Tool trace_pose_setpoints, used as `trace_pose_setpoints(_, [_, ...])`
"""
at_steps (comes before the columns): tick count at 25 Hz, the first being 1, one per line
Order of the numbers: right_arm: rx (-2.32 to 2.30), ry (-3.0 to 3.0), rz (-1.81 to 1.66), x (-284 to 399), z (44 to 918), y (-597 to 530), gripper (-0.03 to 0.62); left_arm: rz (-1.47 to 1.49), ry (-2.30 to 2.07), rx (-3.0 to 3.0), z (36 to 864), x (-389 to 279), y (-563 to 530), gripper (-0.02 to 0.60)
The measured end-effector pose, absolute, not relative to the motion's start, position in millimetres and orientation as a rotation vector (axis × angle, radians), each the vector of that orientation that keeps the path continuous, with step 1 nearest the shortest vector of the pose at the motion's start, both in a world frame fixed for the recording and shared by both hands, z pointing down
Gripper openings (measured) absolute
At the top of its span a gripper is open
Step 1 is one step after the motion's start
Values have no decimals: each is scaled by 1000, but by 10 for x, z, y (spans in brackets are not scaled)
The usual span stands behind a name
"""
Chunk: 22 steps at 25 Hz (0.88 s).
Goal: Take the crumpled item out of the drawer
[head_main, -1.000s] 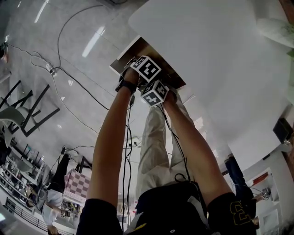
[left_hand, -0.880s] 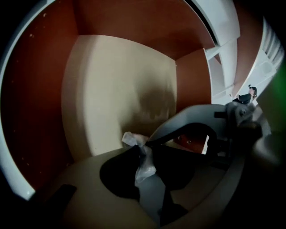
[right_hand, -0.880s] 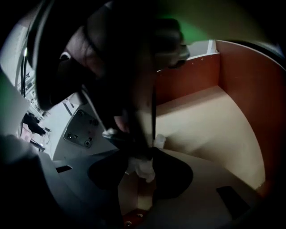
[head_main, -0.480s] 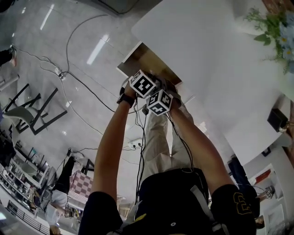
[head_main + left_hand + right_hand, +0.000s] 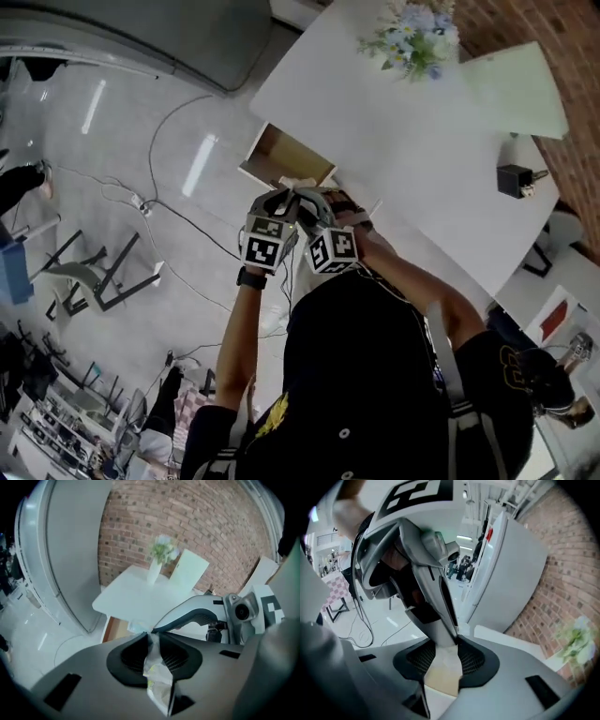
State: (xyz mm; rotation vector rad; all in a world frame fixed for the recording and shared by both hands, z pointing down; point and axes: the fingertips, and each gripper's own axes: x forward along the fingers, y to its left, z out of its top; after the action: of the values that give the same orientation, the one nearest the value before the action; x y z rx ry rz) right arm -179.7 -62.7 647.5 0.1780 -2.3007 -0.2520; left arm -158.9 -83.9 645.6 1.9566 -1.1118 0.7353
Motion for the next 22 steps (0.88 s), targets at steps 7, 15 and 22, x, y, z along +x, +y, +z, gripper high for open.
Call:
trace_pose_setpoints(7, [521, -2316, -501, -1293, 5117, -1201, 172, 570, -1180, 2319, 5056, -1126, -1358, 84])
trace_pose_setpoints(15, [911, -2172, -584, -305, 4388, -1762, 172, 580, -1019, 2664, 4321, -97, -1862, 84])
trace_pose_setpoints(22, [1050, -2142, -638, 22, 3990, -1791, 172, 582, -996, 2794, 3913, 239, -1875, 83])
